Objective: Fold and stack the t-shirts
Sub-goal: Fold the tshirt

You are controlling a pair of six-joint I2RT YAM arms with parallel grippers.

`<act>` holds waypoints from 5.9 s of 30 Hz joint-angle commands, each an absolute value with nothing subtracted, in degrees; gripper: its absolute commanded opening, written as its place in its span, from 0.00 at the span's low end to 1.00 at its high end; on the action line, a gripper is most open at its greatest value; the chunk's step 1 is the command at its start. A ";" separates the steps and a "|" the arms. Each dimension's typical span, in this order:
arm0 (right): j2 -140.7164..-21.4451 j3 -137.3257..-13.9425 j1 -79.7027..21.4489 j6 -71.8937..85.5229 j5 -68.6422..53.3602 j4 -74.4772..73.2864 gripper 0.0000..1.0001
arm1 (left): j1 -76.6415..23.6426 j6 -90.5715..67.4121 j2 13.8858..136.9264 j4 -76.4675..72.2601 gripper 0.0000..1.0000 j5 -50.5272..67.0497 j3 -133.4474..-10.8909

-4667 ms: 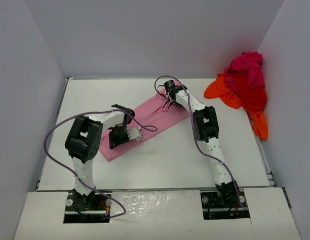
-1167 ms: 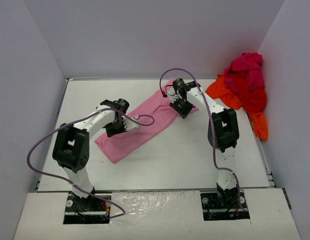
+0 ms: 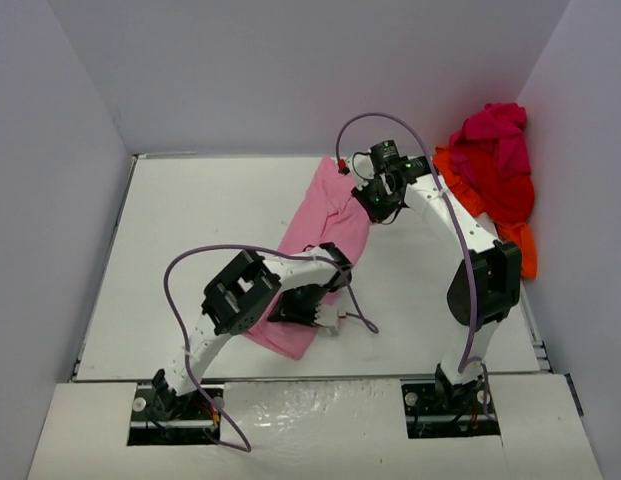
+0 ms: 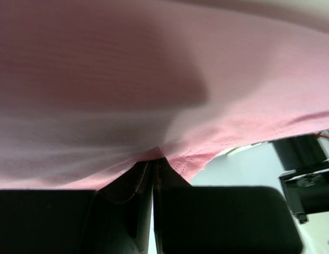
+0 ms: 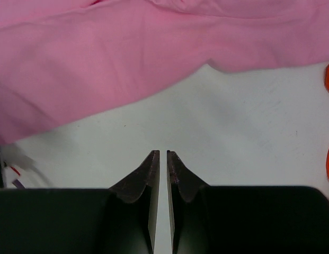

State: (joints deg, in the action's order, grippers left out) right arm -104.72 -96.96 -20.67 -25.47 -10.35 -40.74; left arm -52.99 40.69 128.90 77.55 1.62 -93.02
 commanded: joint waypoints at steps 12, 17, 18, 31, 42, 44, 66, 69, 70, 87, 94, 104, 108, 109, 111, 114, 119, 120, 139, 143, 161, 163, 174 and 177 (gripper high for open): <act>-99.16 -95.58 -20.84 -24.80 -9.06 -38.81 0.08 | -55.49 34.31 116.12 60.16 0.00 8.70 -111.95; -92.54 -96.09 -20.74 -25.49 -8.38 -37.85 0.08 | -47.87 35.57 110.97 56.99 0.00 5.69 -111.33; -91.00 -95.72 -20.74 -25.75 -7.97 -37.45 0.08 | -46.55 36.20 110.49 57.20 0.00 5.63 -111.18; -76.41 -85.87 -18.22 -22.84 10.41 -25.69 0.47 | -53.05 37.71 103.41 46.15 0.72 -0.16 -86.27; -69.40 -77.14 -13.84 -24.40 11.43 -22.04 0.63 | -59.59 32.87 95.22 44.37 0.75 -3.35 -79.50; -69.23 -76.41 -13.19 -24.23 11.05 -21.71 0.64 | -59.65 31.57 94.81 45.25 0.75 -2.88 -80.12; -70.48 -74.00 -5.75 -21.36 5.77 -20.60 0.66 | -64.98 23.79 97.05 48.09 0.73 19.94 -76.29; -70.81 -74.00 -5.09 -21.02 5.45 -20.65 0.66 | -65.73 23.25 99.91 45.72 0.73 19.81 -75.72; -70.69 -74.00 -5.02 -21.08 5.45 -20.65 0.66 | -66.10 23.07 100.73 44.91 0.73 19.56 -75.54; -68.58 -71.68 -4.13 -21.25 3.87 -20.65 0.68 | -69.52 21.07 108.25 37.95 0.69 14.00 -75.39; -67.21 -69.69 -4.06 -21.25 3.18 -20.65 0.68 | -69.61 19.85 111.03 35.58 0.54 11.93 -74.37; -66.06 -67.71 -4.04 -21.50 2.72 -20.65 0.69 | -69.77 18.90 116.95 35.13 0.36 10.44 -75.71; -64.76 -66.79 -4.13 -22.06 3.17 -20.65 0.69 | -70.41 18.56 118.06 35.40 0.07 10.61 -76.22; -64.52 -66.60 -4.13 -22.12 3.29 -20.65 0.69 | -70.59 18.67 118.42 36.29 0.02 11.45 -76.46; -64.01 -66.20 -4.13 -22.57 3.34 -20.65 0.69 | -71.00 19.64 118.65 38.49 0.00 12.86 -77.81; -63.96 -65.60 -4.05 -23.09 3.12 -20.65 0.69 | -72.17 21.39 116.71 42.13 0.00 13.61 -79.28; -69.26 -66.44 -4.42 -22.62 -7.82 -20.48 0.66 | -72.77 25.91 110.81 54.35 0.00 16.81 -83.89; -71.62 -67.44 -4.70 -22.11 -10.17 -20.26 0.65 | -72.77 26.75 109.56 57.10 0.00 17.25 -84.93; -105.78 -84.91 -21.25 -23.57 -21.13 -31.55 0.45 | -72.19 29.94 101.71 73.62 0.00 24.63 -91.14; -107.73 -81.98 -24.50 -25.80 -21.09 -33.54 0.45 | -72.00 30.11 101.67 74.81 0.00 26.43 -92.05; -112.12 -74.03 -35.35 -33.45 -23.00 -42.84 0.44 | -68.38 30.70 102.62 76.61 0.00 23.82 -100.96; -112.77 -73.33 -35.58 -33.40 -23.20 -42.82 0.43 | -67.81 30.57 102.71 76.04 0.00 21.31 -101.87; -115.30 -69.95 -37.19 -34.19 -24.68 -42.27 0.44 | -61.77 32.98 106.23 76.41 0.00 17.31 -109.25; -115.26 -69.68 -37.51 -34.14 -24.54 -42.28 0.44 | -61.18 33.76 107.79 76.92 0.00 16.79 -111.20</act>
State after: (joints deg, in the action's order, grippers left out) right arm -111.55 -74.34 -35.38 -33.99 -20.00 -38.26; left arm -61.88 31.67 107.37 75.42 18.29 -106.88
